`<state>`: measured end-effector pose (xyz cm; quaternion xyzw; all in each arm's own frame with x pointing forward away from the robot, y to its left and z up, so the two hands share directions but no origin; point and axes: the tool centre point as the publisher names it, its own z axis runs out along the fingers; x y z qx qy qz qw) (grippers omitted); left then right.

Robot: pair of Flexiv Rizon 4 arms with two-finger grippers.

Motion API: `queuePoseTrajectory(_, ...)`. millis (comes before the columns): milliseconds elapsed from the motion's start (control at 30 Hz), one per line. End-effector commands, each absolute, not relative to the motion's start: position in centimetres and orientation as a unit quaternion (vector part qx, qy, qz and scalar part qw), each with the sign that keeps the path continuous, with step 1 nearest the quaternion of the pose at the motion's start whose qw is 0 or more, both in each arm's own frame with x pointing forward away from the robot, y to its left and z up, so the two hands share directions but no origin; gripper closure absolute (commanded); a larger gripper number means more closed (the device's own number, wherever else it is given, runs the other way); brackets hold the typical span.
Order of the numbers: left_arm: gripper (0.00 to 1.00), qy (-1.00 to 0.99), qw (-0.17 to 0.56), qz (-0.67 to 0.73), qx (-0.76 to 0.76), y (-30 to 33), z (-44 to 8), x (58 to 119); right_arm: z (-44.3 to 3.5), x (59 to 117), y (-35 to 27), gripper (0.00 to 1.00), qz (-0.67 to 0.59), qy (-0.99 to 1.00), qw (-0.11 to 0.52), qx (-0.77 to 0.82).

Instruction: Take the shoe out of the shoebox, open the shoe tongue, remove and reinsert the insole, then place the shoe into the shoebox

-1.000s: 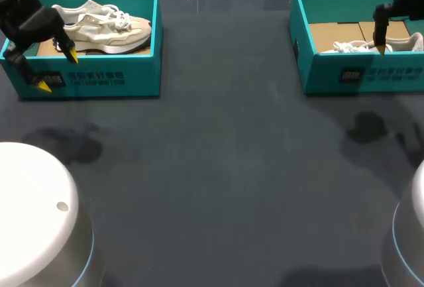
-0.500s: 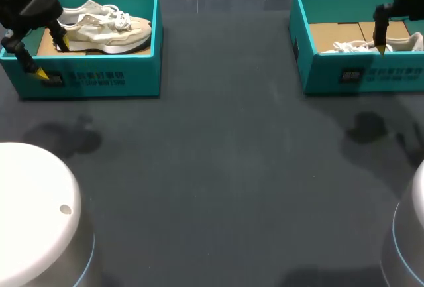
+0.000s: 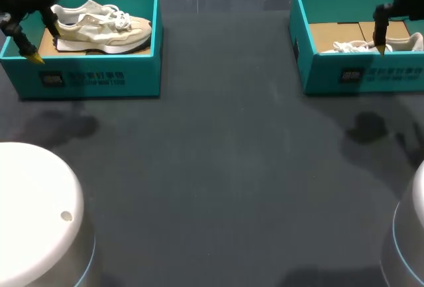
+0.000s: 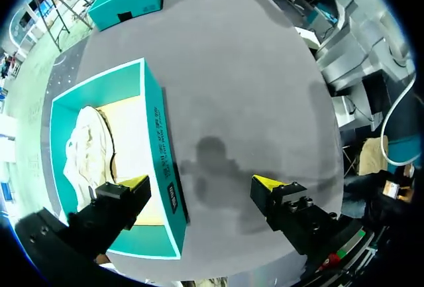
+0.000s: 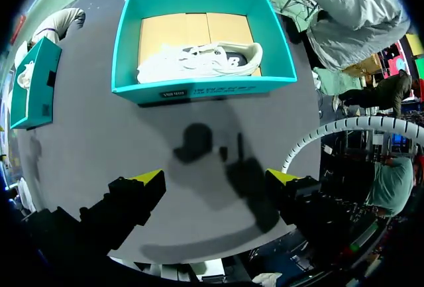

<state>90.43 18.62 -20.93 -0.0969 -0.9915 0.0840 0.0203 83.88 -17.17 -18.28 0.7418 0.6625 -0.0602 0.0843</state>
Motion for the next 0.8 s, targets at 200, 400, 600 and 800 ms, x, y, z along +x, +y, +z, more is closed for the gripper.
queuePoseTrajectory(200,0.00,-0.960,0.048,0.107,-0.254,22.2,-20.6,95.6,-18.3,83.9,-17.1,0.00,-0.060,0.662,0.084,0.742)
queuePoseTrajectory(400,0.00,-0.921,0.040,0.073,-0.379,24.9,-20.2,99.2,-18.3,83.9,-17.1,0.00,-0.060,0.662,0.084,0.742)
queuePoseTrajectory(600,0.00,-0.902,0.036,0.037,-0.428,25.8,-19.9,100.3,-18.3,83.9,-17.1,0.00,-0.060,0.662,0.084,0.742)
queuePoseTrajectory(800,0.00,-0.902,0.036,0.037,-0.428,25.8,-19.9,100.3,-18.3,83.9,-17.1,0.00,-0.060,0.662,0.084,0.742)
